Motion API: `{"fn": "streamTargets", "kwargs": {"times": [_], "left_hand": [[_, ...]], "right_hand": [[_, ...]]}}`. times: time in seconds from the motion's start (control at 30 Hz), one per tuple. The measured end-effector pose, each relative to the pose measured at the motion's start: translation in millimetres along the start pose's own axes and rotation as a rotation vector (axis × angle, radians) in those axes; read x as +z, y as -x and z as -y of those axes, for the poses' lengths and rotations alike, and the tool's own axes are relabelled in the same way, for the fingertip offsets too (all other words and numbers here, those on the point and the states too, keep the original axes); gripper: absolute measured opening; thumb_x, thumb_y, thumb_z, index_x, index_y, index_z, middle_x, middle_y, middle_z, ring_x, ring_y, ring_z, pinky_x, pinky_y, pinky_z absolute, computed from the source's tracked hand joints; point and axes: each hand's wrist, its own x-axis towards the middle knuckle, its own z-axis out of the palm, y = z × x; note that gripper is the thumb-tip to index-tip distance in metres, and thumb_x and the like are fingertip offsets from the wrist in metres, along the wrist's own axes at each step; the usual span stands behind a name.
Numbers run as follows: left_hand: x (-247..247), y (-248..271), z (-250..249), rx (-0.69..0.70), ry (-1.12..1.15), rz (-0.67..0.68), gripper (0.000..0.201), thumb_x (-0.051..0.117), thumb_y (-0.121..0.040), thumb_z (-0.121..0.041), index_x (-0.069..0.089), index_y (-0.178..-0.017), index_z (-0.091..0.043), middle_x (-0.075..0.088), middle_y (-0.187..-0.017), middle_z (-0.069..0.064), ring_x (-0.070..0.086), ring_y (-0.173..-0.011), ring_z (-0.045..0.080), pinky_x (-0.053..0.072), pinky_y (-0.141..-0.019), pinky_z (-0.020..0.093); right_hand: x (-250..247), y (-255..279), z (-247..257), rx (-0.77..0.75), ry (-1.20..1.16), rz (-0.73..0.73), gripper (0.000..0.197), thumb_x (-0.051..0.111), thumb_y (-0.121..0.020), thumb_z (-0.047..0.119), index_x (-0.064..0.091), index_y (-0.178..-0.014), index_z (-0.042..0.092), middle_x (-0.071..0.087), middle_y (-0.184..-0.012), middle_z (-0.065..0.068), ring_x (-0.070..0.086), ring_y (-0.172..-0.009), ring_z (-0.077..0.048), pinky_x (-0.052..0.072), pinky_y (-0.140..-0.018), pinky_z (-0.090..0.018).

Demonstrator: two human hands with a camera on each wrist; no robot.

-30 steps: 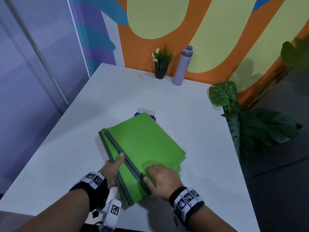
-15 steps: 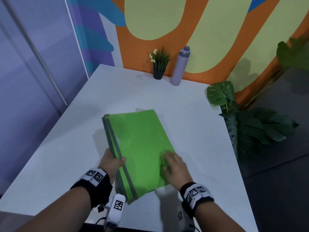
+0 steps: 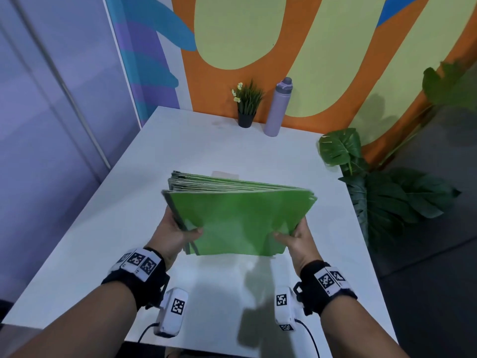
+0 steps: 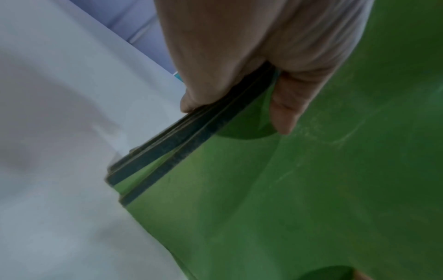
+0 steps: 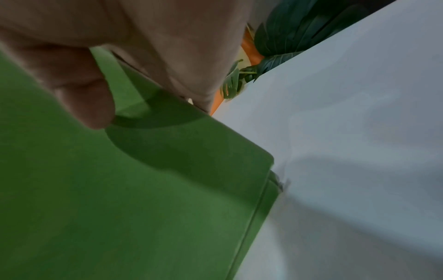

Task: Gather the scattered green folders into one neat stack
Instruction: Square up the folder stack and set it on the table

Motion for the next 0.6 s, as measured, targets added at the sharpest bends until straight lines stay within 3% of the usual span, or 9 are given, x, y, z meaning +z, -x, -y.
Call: {"fn": "streamTargets", "kwargs": {"times": [0.07, 0.17, 0.3, 0.4, 0.5, 0.6], "left_hand": [[1.0, -0.4, -4.0, 0.035, 0.025, -0.019, 0.067, 0.068, -0.067, 0.024, 0.053, -0.115, -0.021, 0.071, -0.092, -0.004, 0.065, -0.089, 0.019, 0.055, -0.072, 0.033], [7.6, -0.5, -8.8, 0.070, 0.067, -0.019, 0.075, 0.070, -0.055, 0.014, 0.053, -0.111, -0.033, 0.071, -0.100, -0.004, 0.067, -0.092, 0.014, 0.055, -0.079, 0.033], [12.1, -1.1, -13.2, 0.076, 0.022, 0.008, 0.068, 0.071, -0.067, 0.019, 0.057, -0.113, -0.030, 0.074, -0.103, -0.004, 0.071, -0.094, 0.013, 0.056, -0.087, 0.039], [6.6, -0.6, -20.3, 0.087, 0.041, 0.021, 0.075, 0.077, -0.057, 0.012, 0.054, -0.121, -0.020, 0.073, -0.106, -0.001, 0.070, -0.101, 0.023, 0.057, -0.088, 0.044], [2.7, 0.3, -33.6, 0.159, 0.077, 0.020, 0.089, 0.080, -0.051, 0.006, 0.046, -0.129, -0.020, 0.072, -0.108, -0.005, 0.069, -0.101, 0.017, 0.059, -0.080, 0.031], [1.0, -0.8, -50.8, 0.253, 0.074, 0.062, 0.096, 0.082, -0.055, 0.007, 0.042, -0.133, -0.031, 0.065, -0.120, -0.007, 0.065, -0.106, 0.008, 0.057, -0.085, 0.025]], "right_hand": [[3.3, 2.5, 4.4, 0.002, -0.056, -0.037, 0.075, 0.049, -0.070, -0.030, 0.049, -0.120, 0.025, 0.068, -0.104, -0.003, 0.066, -0.093, -0.016, 0.053, -0.071, -0.025], [10.2, 2.3, 12.2, -0.004, -0.115, -0.094, 0.077, 0.042, -0.066, -0.030, 0.053, -0.109, 0.033, 0.068, -0.098, 0.000, 0.064, -0.088, -0.016, 0.052, -0.067, -0.026], [16.4, 0.2, 13.9, 0.006, -0.157, -0.128, 0.077, 0.040, -0.066, -0.029, 0.052, -0.118, 0.026, 0.066, -0.101, -0.003, 0.062, -0.088, -0.020, 0.052, -0.066, -0.026], [15.5, 1.9, 19.1, -0.026, -0.130, -0.112, 0.073, 0.041, -0.066, -0.029, 0.054, -0.115, 0.023, 0.067, -0.097, -0.002, 0.061, -0.090, -0.022, 0.051, -0.070, -0.029], [14.8, 3.5, 35.2, -0.144, -0.166, -0.121, 0.075, 0.040, -0.063, -0.029, 0.049, -0.120, 0.019, 0.062, -0.102, -0.005, 0.058, -0.090, -0.020, 0.050, -0.073, -0.033], [14.9, 3.5, 57.9, -0.282, -0.186, -0.103, 0.078, 0.044, -0.060, -0.018, 0.048, -0.125, 0.025, 0.053, -0.117, -0.008, 0.055, -0.095, -0.017, 0.049, -0.074, -0.030]]}}
